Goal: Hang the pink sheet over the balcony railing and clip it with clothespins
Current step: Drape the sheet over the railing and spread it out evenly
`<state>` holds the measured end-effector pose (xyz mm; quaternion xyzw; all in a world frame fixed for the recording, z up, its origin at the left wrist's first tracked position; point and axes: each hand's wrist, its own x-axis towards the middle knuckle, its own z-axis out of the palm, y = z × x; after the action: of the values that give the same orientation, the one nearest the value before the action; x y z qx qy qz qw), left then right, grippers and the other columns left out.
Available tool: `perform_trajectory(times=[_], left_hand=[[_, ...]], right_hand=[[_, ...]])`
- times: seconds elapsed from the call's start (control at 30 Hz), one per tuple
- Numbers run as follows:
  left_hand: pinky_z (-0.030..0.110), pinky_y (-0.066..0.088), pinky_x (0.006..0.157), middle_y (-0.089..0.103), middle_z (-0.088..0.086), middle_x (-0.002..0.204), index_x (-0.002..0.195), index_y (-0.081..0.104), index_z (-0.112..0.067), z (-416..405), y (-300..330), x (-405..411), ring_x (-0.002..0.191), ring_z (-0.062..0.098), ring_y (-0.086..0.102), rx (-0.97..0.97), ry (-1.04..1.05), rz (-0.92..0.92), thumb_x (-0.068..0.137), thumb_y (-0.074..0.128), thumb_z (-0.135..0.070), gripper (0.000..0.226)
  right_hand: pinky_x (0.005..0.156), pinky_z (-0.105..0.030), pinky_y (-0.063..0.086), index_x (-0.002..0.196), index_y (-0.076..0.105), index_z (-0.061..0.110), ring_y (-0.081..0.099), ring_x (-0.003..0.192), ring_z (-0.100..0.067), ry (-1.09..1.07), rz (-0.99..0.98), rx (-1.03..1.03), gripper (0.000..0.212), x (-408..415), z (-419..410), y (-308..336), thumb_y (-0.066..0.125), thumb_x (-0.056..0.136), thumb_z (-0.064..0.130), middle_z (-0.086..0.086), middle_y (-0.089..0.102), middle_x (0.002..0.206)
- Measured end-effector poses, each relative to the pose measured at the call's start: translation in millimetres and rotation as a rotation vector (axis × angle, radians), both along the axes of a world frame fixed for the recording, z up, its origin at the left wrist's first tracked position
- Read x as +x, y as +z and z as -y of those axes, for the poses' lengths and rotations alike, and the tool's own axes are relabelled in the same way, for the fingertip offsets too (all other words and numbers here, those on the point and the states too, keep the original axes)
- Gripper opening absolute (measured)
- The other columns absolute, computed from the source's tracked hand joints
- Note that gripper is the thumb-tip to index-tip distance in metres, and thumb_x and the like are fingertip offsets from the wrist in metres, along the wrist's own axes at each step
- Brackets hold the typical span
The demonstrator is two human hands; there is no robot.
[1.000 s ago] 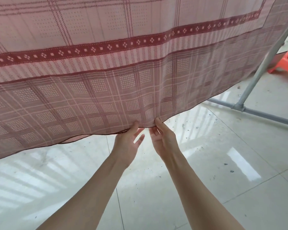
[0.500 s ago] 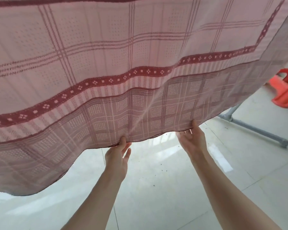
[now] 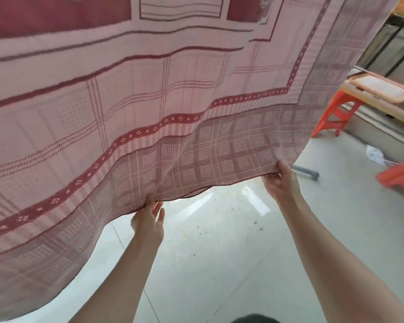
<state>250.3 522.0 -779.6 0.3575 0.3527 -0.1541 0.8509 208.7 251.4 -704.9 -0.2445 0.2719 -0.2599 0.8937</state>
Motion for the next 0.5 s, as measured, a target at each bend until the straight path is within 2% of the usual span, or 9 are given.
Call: perform_trajectory(times=[0.07,0.13,0.23,0.33,0.43,0.5], left_hand=[[0.031,0.043,0.084,0.06,-0.001,0.088,0.085,0.054,-0.015,6.4,4.0,0.6,0.094,0.015,0.057,-0.111,-0.001,-0.022,0.088,0.059,-0.012,0.006],[0.032,0.043,0.086,0.059,-0.002,0.091,0.088,0.055,-0.017,15.1,4.9,2.3,0.097,0.014,0.055,-0.214,-0.023,-0.006,0.089,0.057,-0.015,0.002],[0.033,0.043,0.093,0.061,-0.006,0.095,0.088,0.059,-0.021,38.4,1.8,0.5,0.096,0.01,0.056,-0.297,-0.095,0.068,0.09,0.055,-0.016,0.007],[0.032,0.047,0.083,0.066,-0.009,0.09,0.087,0.063,-0.023,72.8,0.1,-3.7,0.094,0.01,0.061,-0.315,-0.177,0.108,0.087,0.058,-0.015,0.009],[0.033,0.049,0.08,0.072,-0.008,0.083,0.086,0.066,-0.02,113.8,-3.2,-7.8,0.094,0.012,0.064,-0.284,-0.237,0.12,0.084,0.061,-0.012,0.01],[0.032,0.049,0.079,0.072,-0.006,0.086,0.085,0.066,-0.018,146.2,-7.8,-14.5,0.097,0.015,0.063,-0.257,-0.272,0.133,0.085,0.061,-0.01,0.009]], right_hand=[[0.093,-0.026,0.05,0.089,0.059,0.009,0.061,0.099,-0.013,-0.009,-0.021,-0.044,0.017,-5.4,1.4,5.4,0.042,0.095,0.006,-0.001,0.07,0.081],[0.082,-0.024,0.053,0.089,0.059,0.009,0.063,0.086,-0.011,-0.004,-0.056,-0.056,0.019,-9.3,7.8,5.6,0.042,0.094,0.004,0.002,0.071,0.073],[0.081,-0.024,0.053,0.088,0.059,0.008,0.064,0.081,-0.011,-0.022,-0.122,-0.037,0.019,-12.2,22.3,-5.7,0.042,0.094,0.002,0.001,0.071,0.069],[0.08,-0.026,0.052,0.087,0.059,0.008,0.062,0.083,-0.013,-0.047,-0.158,0.034,0.015,-9.5,37.7,-27.0,0.047,0.092,0.001,0.0,0.071,0.064],[0.067,-0.026,0.058,0.094,0.061,0.007,0.07,0.074,-0.012,0.012,-0.135,0.082,0.012,-0.4,54.5,-50.0,0.05,0.091,0.002,0.0,0.073,0.069],[0.07,-0.027,0.058,0.103,0.061,0.006,0.072,0.077,-0.011,0.113,-0.089,0.071,0.017,8.3,65.5,-64.6,0.047,0.093,0.006,-0.001,0.075,0.081]])
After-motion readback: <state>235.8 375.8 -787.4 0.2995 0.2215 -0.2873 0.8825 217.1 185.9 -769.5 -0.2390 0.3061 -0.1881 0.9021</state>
